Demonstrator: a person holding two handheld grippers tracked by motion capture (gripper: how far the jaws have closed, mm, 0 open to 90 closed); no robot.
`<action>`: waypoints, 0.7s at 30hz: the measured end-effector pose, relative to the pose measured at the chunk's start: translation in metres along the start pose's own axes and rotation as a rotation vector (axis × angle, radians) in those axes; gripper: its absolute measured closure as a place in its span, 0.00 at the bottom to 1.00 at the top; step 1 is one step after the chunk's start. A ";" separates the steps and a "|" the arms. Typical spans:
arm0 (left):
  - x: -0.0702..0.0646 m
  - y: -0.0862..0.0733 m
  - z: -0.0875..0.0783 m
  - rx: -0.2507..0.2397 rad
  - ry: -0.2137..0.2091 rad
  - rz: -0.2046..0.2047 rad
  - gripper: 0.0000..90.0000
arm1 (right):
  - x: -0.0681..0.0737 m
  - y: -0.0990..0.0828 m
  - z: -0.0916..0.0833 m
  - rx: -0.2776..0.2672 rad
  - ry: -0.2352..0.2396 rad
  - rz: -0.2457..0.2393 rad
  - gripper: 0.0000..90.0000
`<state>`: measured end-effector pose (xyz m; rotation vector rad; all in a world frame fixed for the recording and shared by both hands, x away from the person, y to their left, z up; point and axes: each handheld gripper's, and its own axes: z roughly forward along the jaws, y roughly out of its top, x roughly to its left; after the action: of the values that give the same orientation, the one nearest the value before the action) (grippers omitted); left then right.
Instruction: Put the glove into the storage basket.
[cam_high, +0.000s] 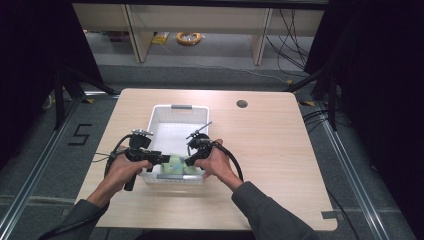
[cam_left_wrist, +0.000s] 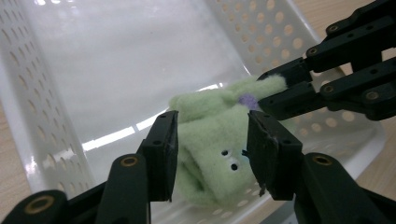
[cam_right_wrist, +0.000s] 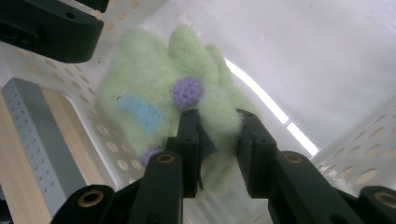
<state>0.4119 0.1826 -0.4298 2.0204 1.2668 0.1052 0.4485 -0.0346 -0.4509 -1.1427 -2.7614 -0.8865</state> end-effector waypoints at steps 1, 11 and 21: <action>-0.002 0.001 -0.001 -0.005 -0.003 -0.004 0.57 | 0.000 0.000 0.000 -0.003 -0.001 -0.004 0.79; -0.015 -0.003 -0.001 0.005 -0.013 0.000 0.46 | -0.002 0.000 -0.003 -0.009 -0.026 0.003 0.69; -0.024 -0.005 -0.007 -0.006 -0.029 0.001 0.40 | -0.001 0.002 -0.015 -0.051 -0.042 0.004 0.58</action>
<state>0.3936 0.1683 -0.4208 2.0105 1.2457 0.0792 0.4478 -0.0417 -0.4369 -1.1881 -2.7843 -0.9481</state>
